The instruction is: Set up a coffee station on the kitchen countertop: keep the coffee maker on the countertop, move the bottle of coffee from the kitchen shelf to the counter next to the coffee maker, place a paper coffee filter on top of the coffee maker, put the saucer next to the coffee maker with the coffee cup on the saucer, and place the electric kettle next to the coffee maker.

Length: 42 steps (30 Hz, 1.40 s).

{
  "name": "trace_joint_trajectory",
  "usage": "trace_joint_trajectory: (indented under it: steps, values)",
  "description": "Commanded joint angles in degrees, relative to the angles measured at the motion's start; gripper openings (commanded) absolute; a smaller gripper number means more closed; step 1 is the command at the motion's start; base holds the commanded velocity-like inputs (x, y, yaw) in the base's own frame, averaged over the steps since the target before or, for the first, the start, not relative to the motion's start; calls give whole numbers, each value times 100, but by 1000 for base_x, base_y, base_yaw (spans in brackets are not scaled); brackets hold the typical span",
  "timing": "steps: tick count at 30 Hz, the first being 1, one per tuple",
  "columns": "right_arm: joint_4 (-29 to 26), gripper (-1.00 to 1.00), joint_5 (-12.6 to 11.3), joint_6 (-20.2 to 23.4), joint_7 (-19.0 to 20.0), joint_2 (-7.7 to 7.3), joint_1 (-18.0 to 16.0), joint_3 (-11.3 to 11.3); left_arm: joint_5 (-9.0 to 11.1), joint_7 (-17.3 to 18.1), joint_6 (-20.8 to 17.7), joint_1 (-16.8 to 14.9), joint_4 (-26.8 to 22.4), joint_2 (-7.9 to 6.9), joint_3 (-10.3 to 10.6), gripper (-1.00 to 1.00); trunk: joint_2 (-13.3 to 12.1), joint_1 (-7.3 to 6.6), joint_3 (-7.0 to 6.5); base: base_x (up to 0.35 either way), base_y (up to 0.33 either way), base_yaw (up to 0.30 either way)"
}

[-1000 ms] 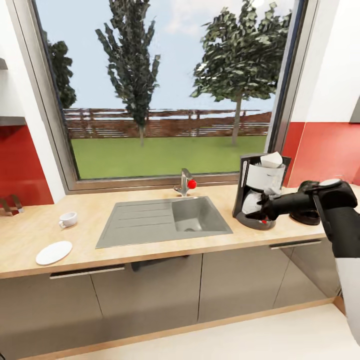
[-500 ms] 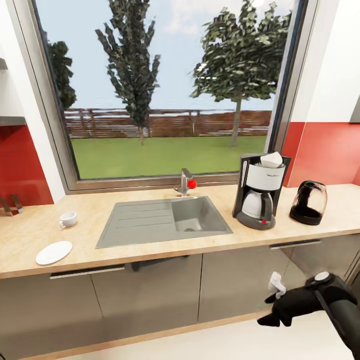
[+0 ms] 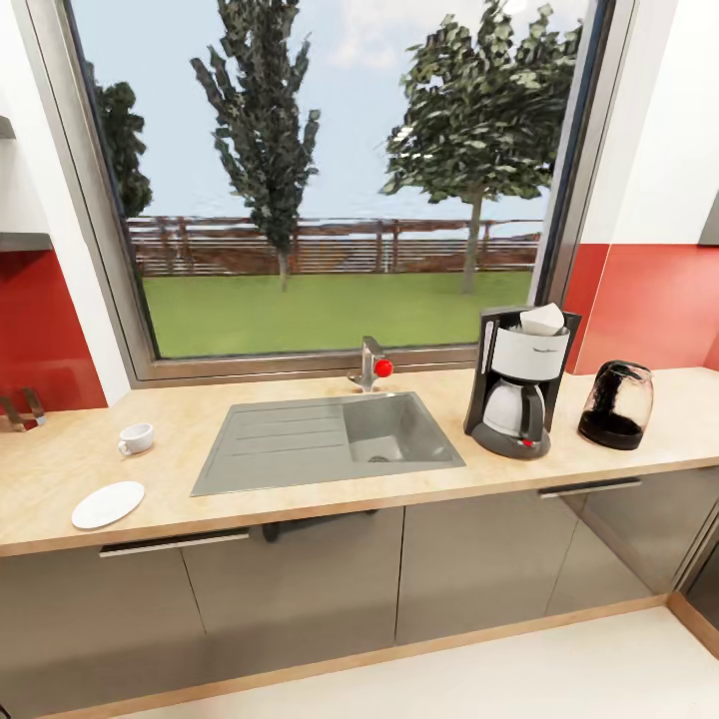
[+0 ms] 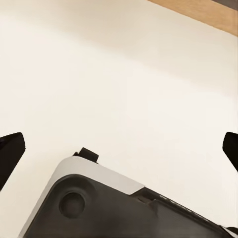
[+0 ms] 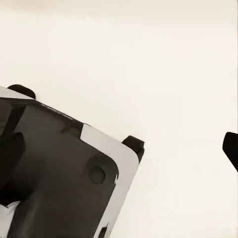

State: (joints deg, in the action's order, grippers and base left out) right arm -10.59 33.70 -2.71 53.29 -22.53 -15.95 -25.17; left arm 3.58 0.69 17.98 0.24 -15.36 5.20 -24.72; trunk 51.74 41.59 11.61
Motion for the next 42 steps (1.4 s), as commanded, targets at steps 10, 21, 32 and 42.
trace_joint_trajectory:
  steps: [10, 21, 32, 42]
  values:
    - [99, 100, 55, -54, -514, 37, -5, -58, 37, 8, 3, 2, -11, 7, 2, 100, 5, 1, 7, 0, 0, 0]
    - [93, 100, 57, -45, -521, 38, -5, -50, 37, 10, 3, 2, -11, 7, -6, 100, 5, 1, 7, 0, 0, 33]
    - [93, 100, 57, -45, -522, 46, -5, -49, 37, 10, 3, 2, -11, 7, -7, 100, 5, 1, 7, 0, 0, 250]
    - [93, 100, 63, -45, -525, 110, -5, -49, 37, 10, 3, 2, -11, 7, -13, 100, 5, 1, 7, 48, 106, 230]
